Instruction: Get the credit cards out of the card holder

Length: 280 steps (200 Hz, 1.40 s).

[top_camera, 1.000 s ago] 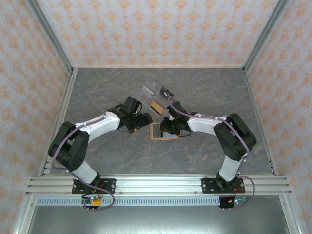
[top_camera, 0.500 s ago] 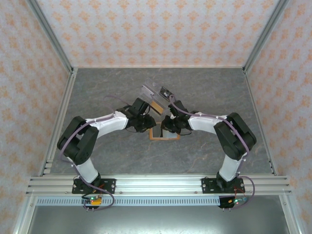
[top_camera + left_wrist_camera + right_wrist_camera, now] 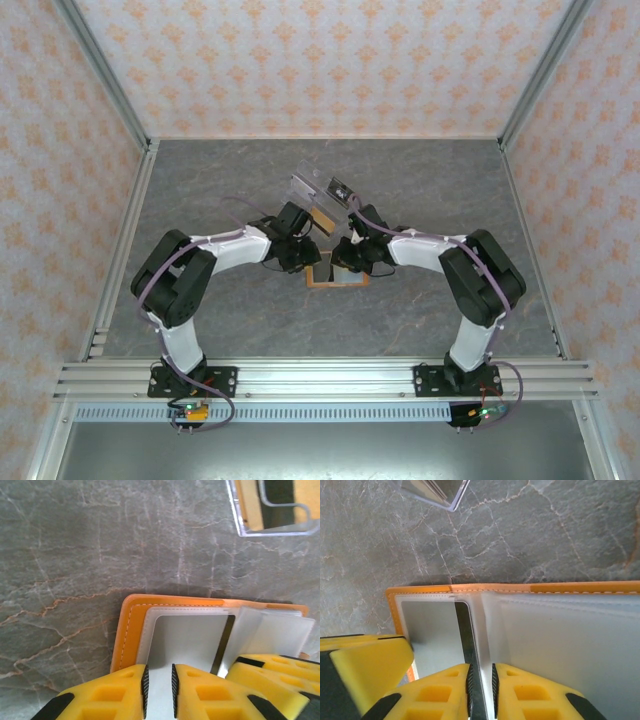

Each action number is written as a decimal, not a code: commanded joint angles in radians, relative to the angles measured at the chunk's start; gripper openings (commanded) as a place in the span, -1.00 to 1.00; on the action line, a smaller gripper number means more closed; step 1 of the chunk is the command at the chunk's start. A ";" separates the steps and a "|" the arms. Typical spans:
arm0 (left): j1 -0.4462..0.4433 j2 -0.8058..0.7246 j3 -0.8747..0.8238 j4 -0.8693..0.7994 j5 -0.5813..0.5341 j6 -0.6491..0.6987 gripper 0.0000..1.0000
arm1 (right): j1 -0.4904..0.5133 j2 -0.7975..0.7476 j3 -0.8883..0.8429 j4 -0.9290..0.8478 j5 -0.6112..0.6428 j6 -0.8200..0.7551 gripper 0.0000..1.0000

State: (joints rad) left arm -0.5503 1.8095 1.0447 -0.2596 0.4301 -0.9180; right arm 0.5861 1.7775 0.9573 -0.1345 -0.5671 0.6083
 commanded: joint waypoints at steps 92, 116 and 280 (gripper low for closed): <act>-0.008 0.025 -0.057 -0.005 -0.053 -0.012 -0.65 | -0.029 0.040 -0.007 0.041 -0.112 -0.012 -0.65; -0.007 0.027 -0.057 -0.004 -0.052 -0.012 -0.66 | -0.040 0.031 -0.033 0.108 -0.154 0.006 -0.69; -0.007 -0.033 -0.029 -0.008 -0.048 0.010 -0.51 | -0.078 -0.090 -0.138 0.173 -0.116 0.005 -1.00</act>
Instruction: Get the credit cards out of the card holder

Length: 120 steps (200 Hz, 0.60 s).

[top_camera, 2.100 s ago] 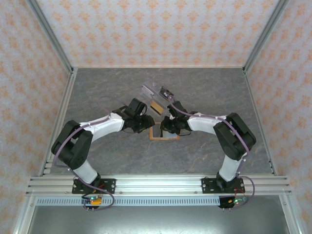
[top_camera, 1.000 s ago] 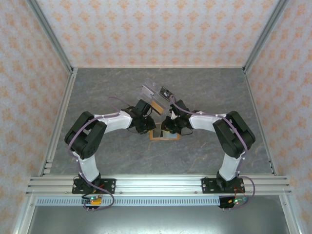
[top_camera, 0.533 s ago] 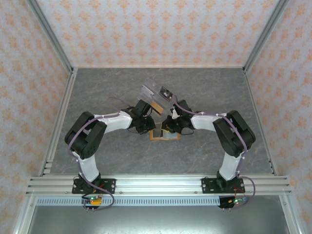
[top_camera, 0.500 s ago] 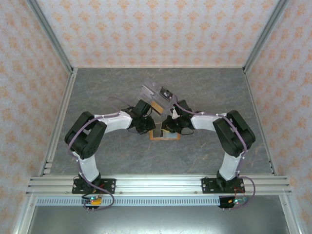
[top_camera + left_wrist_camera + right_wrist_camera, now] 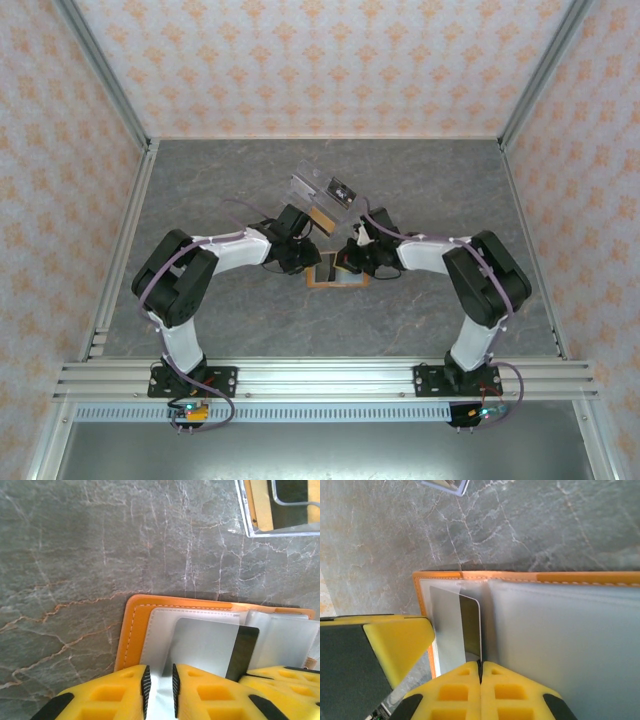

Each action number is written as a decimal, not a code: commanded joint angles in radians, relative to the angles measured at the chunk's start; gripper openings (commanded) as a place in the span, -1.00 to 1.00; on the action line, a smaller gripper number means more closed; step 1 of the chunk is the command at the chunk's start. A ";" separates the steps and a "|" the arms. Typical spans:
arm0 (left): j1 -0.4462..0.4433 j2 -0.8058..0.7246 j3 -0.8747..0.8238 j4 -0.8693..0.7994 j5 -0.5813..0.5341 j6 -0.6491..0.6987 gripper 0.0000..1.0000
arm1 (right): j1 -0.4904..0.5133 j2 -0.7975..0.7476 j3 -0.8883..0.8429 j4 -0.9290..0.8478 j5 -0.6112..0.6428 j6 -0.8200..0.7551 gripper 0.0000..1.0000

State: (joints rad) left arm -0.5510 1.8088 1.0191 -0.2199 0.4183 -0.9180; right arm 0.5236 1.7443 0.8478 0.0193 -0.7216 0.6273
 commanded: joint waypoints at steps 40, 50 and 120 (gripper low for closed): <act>-0.007 -0.030 -0.006 -0.022 -0.009 0.010 -0.56 | -0.017 -0.039 -0.030 0.035 0.001 -0.015 -1.00; -0.007 -0.021 -0.007 -0.018 -0.002 0.010 -0.58 | -0.017 -0.030 -0.024 0.030 -0.005 -0.014 -1.00; -0.018 0.029 0.018 -0.041 0.025 0.028 -0.70 | -0.017 0.002 -0.020 0.107 -0.058 0.021 -0.93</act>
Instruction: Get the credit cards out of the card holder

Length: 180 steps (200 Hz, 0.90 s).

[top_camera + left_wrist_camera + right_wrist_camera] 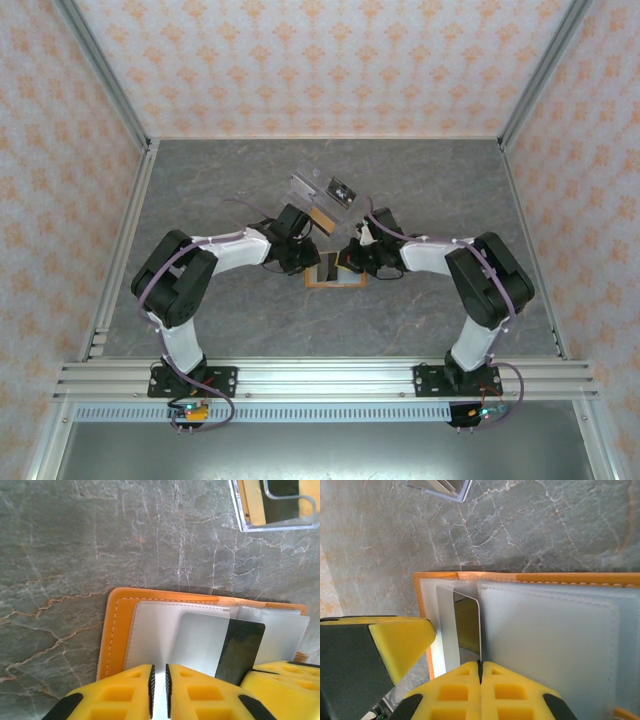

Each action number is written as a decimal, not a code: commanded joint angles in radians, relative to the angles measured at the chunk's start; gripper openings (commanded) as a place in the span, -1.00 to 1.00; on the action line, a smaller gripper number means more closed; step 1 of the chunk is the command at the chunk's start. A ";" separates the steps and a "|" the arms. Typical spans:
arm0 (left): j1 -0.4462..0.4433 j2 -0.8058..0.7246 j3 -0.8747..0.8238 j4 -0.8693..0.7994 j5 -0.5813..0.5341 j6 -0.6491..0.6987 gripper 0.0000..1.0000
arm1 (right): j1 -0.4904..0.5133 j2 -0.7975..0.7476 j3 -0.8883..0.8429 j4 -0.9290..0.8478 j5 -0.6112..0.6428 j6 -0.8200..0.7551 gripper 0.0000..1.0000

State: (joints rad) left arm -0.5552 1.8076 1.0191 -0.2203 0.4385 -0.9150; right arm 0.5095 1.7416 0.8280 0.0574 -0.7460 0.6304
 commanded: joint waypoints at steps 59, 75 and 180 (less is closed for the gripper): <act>-0.016 0.052 0.006 -0.055 -0.009 0.023 -0.77 | -0.003 0.000 -0.010 0.137 -0.088 0.049 -0.73; -0.015 0.049 0.007 -0.056 -0.012 0.023 -0.77 | -0.003 0.013 -0.007 0.127 -0.082 0.049 -0.70; -0.015 0.041 0.019 -0.058 -0.009 0.025 -0.77 | 0.001 0.031 0.003 0.100 -0.051 0.044 -0.97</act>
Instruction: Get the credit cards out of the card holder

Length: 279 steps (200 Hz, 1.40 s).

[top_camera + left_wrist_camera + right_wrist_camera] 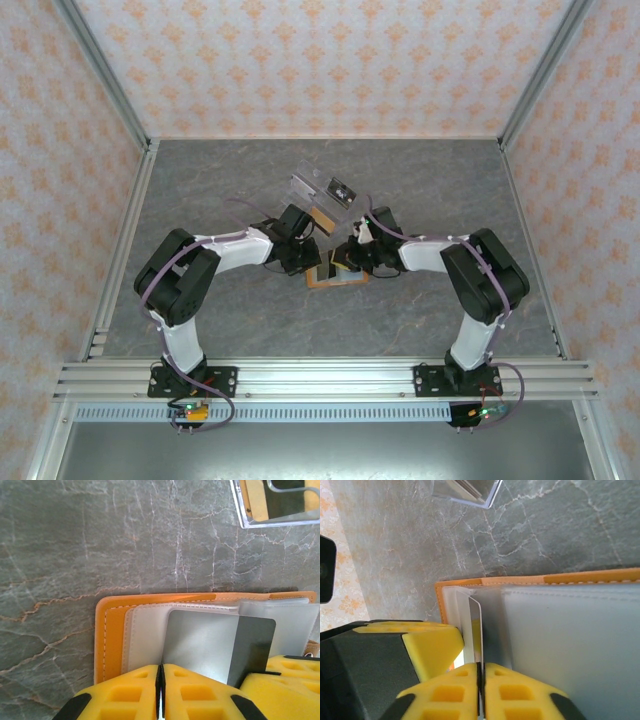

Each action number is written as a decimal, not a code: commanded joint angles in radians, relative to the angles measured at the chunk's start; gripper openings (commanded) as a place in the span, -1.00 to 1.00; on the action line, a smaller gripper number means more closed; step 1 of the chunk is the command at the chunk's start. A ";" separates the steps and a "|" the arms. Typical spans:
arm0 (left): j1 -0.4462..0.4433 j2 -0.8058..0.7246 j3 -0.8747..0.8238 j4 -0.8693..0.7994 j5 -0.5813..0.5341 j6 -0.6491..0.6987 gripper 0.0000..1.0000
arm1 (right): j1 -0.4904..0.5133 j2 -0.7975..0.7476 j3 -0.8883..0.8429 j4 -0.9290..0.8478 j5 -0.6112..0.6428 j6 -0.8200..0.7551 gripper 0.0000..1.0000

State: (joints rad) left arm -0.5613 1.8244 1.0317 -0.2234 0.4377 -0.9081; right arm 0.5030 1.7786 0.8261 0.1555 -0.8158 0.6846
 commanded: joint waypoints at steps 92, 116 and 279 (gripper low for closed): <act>0.019 -0.094 0.159 -0.248 -0.081 0.135 -0.26 | -0.017 -0.351 0.125 -0.452 0.259 -0.442 -1.00; 0.059 -0.150 0.160 -0.299 -0.126 0.161 -0.12 | -0.018 -0.375 0.223 -0.550 0.352 -0.576 -1.00; 0.236 -0.381 0.031 -0.406 -0.324 0.302 1.00 | -0.021 0.214 1.131 -0.977 0.544 -1.182 -1.00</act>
State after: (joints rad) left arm -0.3374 1.4616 1.0794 -0.5877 0.1482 -0.6281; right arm 0.4873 1.9247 1.8523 -0.7017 -0.3031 -0.3927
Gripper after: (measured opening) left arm 0.997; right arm 0.044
